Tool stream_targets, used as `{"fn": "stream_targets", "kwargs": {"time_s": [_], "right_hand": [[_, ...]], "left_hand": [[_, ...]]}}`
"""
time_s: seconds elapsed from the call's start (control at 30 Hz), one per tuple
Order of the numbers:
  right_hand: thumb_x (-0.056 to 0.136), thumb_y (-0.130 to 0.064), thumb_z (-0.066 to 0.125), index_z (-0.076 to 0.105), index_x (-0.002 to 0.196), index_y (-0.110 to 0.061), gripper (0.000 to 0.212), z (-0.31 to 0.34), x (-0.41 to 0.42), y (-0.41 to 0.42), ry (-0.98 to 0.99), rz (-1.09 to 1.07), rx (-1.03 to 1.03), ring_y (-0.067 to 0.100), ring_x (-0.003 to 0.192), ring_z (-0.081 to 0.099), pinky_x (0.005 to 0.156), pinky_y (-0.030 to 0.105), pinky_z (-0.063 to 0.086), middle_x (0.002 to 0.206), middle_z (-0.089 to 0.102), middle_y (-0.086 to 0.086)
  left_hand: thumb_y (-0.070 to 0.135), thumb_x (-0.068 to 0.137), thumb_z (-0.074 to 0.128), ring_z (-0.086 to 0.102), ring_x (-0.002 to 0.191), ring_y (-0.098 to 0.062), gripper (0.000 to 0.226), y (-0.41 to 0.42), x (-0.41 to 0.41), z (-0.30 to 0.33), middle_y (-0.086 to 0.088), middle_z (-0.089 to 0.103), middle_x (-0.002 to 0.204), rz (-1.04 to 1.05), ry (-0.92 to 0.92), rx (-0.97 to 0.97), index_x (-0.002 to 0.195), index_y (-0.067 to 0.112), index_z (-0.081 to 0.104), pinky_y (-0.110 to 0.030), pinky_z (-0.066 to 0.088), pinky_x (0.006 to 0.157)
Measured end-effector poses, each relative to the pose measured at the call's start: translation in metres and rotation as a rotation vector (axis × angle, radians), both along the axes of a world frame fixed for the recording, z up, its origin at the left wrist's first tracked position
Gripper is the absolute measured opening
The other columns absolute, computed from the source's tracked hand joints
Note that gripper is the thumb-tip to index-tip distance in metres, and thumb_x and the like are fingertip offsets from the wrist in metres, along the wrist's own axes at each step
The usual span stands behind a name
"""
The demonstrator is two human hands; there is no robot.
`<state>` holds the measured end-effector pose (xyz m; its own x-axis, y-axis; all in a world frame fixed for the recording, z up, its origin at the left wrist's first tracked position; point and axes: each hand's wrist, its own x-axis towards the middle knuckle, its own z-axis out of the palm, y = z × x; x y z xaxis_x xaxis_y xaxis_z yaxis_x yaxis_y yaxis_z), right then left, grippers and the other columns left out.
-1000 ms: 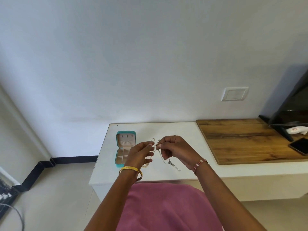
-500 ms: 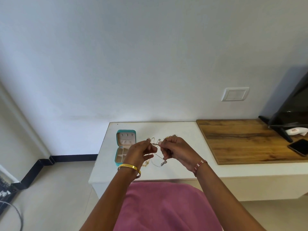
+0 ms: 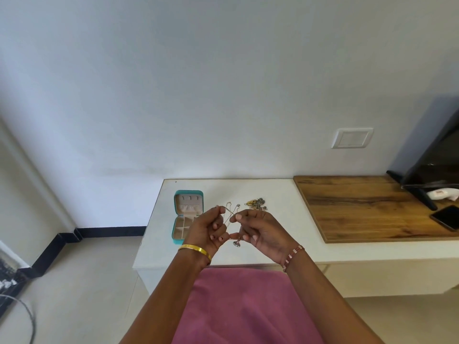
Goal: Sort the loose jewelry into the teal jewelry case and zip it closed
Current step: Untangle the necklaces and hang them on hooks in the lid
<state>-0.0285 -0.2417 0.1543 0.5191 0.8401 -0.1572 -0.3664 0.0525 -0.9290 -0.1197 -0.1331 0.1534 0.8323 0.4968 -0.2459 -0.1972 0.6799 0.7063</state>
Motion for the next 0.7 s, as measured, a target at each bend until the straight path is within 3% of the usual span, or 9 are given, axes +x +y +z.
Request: {"fn": "stream_targets", "kwargs": {"time_s": [0.2,0.43,0.57,0.7], "right_hand": [[0.072,-0.007,0.054,0.061,0.064,-0.004,0.01,-0.003,0.011,-0.001,0.171,0.009,0.088,0.017,0.046,0.052,0.071,0.035,0.057,0.05,0.053,0.006],[0.087,-0.012,0.06,0.065,0.077,-0.003,0.014,-0.004,0.006,0.014,-0.119,0.011,-0.133,0.01,0.035,0.03,0.047,0.025,0.042,0.043,0.036,0.0],[0.087,-0.007,0.059,0.066,0.079,-0.003,0.011,-0.009,0.007,0.02,-0.165,0.027,-0.154,0.01,0.036,0.039,0.047,0.024,0.045,0.051,0.053,0.001],[0.087,-0.005,0.059,0.066,0.08,-0.003,0.01,-0.012,0.008,0.027,-0.173,0.044,-0.161,0.012,0.052,0.052,0.051,0.025,0.05,0.06,0.056,0.005]], "left_hand": [[0.01,0.092,0.048,0.027,0.036,-0.007,0.037,0.008,-0.007,-0.009,0.001,0.038,0.046,-0.055,0.229,0.515,0.06,0.016,0.067,-0.017,0.028,0.041],[0.011,0.092,0.048,0.03,0.034,-0.006,0.026,0.017,-0.003,-0.013,-0.006,0.037,0.053,0.005,0.293,0.605,0.071,0.011,0.063,-0.019,0.033,0.041],[0.012,0.093,0.047,0.033,0.033,-0.005,0.027,0.025,-0.006,-0.02,-0.006,0.039,0.055,-0.02,0.332,0.729,0.07,0.013,0.063,-0.017,0.036,0.039],[0.012,0.092,0.05,0.038,0.035,-0.005,0.029,0.034,-0.008,-0.032,0.002,0.044,0.046,-0.032,0.379,0.766,0.067,0.016,0.065,-0.022,0.04,0.046]]}}
